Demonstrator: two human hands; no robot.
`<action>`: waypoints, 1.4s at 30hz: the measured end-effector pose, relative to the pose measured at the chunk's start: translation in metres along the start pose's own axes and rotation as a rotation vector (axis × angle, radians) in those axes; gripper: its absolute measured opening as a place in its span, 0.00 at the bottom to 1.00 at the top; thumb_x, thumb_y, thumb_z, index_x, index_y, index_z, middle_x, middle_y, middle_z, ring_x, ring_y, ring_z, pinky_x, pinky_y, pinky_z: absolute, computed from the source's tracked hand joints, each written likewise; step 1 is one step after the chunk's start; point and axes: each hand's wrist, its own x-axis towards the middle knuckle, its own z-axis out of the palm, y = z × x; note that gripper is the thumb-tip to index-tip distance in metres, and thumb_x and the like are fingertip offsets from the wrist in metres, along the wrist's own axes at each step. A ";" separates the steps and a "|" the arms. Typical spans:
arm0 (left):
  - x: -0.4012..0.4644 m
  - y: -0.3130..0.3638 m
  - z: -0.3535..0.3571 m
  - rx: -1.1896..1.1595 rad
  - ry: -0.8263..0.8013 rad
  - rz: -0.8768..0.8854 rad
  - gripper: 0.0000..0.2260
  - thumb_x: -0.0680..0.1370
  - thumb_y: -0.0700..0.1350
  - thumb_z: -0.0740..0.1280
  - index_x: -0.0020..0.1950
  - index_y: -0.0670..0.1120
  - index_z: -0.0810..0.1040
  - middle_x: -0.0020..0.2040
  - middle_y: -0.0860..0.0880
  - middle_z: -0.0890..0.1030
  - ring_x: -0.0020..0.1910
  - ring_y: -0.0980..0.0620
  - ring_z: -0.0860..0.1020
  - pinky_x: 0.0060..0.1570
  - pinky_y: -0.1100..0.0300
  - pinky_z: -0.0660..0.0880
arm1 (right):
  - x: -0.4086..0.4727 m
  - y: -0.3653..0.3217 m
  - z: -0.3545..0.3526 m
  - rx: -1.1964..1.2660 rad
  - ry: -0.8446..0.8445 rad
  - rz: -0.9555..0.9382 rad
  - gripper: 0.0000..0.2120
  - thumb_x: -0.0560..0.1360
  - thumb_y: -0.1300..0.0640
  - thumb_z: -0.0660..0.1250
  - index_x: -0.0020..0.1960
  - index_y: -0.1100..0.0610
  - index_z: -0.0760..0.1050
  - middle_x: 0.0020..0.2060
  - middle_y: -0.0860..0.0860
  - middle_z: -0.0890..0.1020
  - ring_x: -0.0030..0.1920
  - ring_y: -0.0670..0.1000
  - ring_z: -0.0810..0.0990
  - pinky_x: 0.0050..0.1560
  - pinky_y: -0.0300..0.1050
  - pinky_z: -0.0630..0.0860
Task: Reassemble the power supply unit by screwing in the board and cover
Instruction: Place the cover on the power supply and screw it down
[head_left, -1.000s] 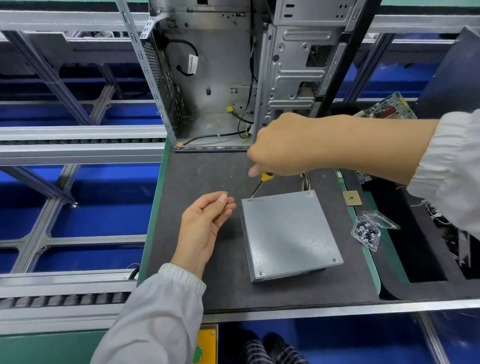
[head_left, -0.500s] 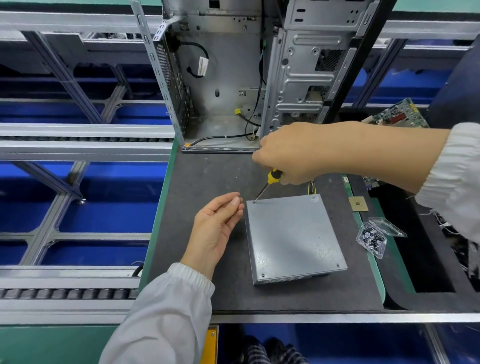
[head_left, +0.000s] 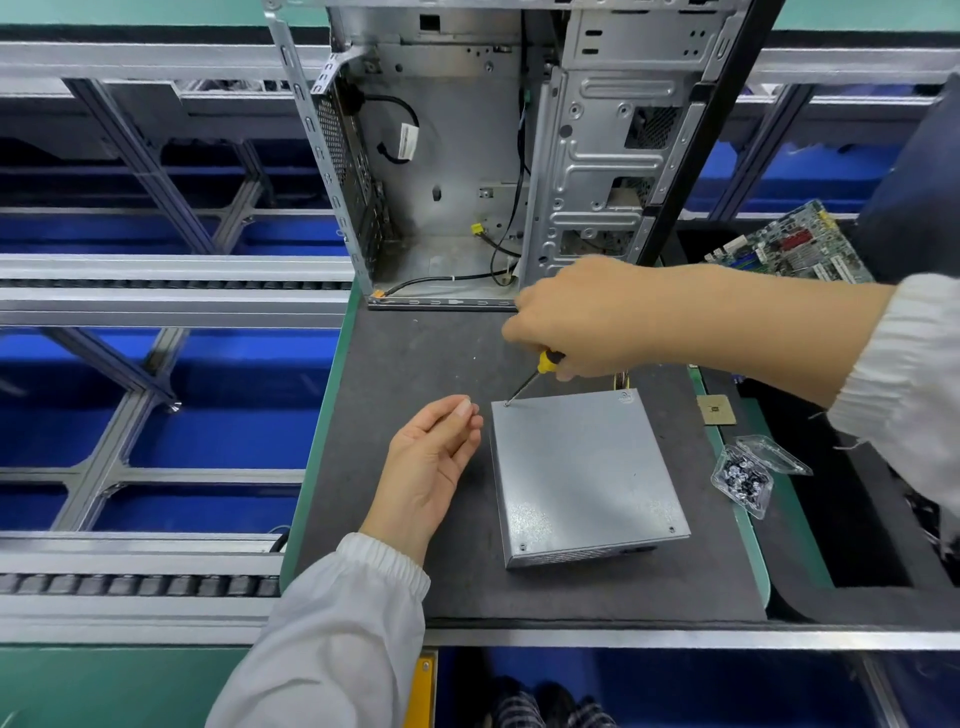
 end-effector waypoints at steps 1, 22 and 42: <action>0.000 0.000 -0.001 -0.001 0.010 0.004 0.04 0.75 0.35 0.68 0.49 0.41 0.81 0.41 0.47 0.84 0.40 0.54 0.82 0.42 0.64 0.80 | 0.003 -0.001 -0.005 -0.109 0.039 -0.020 0.09 0.75 0.53 0.67 0.49 0.56 0.70 0.39 0.52 0.73 0.38 0.57 0.75 0.28 0.43 0.64; -0.022 0.007 0.003 -0.085 -0.170 0.193 0.05 0.73 0.39 0.68 0.44 0.44 0.85 0.46 0.44 0.85 0.47 0.51 0.85 0.44 0.64 0.80 | -0.053 0.000 0.021 0.807 0.207 0.168 0.14 0.70 0.38 0.66 0.40 0.45 0.67 0.33 0.40 0.77 0.37 0.36 0.71 0.38 0.49 0.73; -0.026 -0.003 0.013 0.073 -0.198 0.387 0.06 0.73 0.38 0.69 0.44 0.45 0.85 0.44 0.44 0.86 0.46 0.49 0.85 0.46 0.63 0.80 | -0.073 -0.002 0.033 0.871 0.240 0.184 0.13 0.70 0.38 0.65 0.40 0.46 0.70 0.37 0.46 0.82 0.40 0.46 0.79 0.44 0.54 0.76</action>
